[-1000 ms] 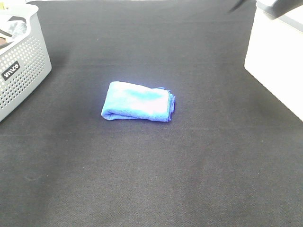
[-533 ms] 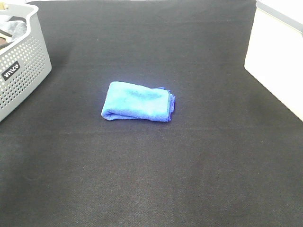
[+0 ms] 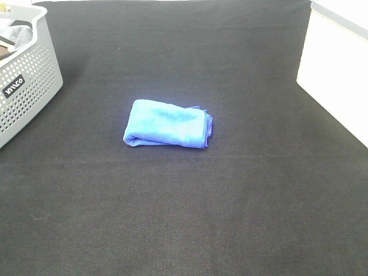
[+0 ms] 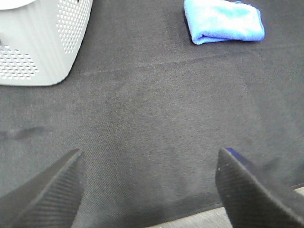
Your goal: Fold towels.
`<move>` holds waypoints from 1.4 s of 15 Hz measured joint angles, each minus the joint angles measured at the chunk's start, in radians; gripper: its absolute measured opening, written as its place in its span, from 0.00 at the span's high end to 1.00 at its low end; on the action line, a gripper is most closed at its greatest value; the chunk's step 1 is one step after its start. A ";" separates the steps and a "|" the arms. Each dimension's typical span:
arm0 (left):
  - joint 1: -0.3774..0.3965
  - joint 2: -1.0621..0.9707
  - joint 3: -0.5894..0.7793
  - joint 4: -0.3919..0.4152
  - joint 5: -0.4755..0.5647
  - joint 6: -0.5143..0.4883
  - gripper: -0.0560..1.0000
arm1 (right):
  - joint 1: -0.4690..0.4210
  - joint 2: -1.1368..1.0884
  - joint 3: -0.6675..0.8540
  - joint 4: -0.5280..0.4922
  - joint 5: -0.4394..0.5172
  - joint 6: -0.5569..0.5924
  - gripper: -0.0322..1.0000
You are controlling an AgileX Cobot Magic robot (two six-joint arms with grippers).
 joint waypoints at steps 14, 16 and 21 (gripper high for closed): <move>0.000 -0.101 0.171 -0.087 -0.151 0.174 0.26 | 0.000 -0.254 0.082 -0.089 -0.063 -0.060 0.19; 0.000 -0.101 0.171 -0.087 -0.151 0.174 0.26 | 0.000 -0.254 0.082 -0.089 -0.063 -0.060 0.19; 0.000 -0.101 0.171 -0.087 -0.151 0.174 0.26 | 0.000 -0.254 0.082 -0.089 -0.063 -0.060 0.19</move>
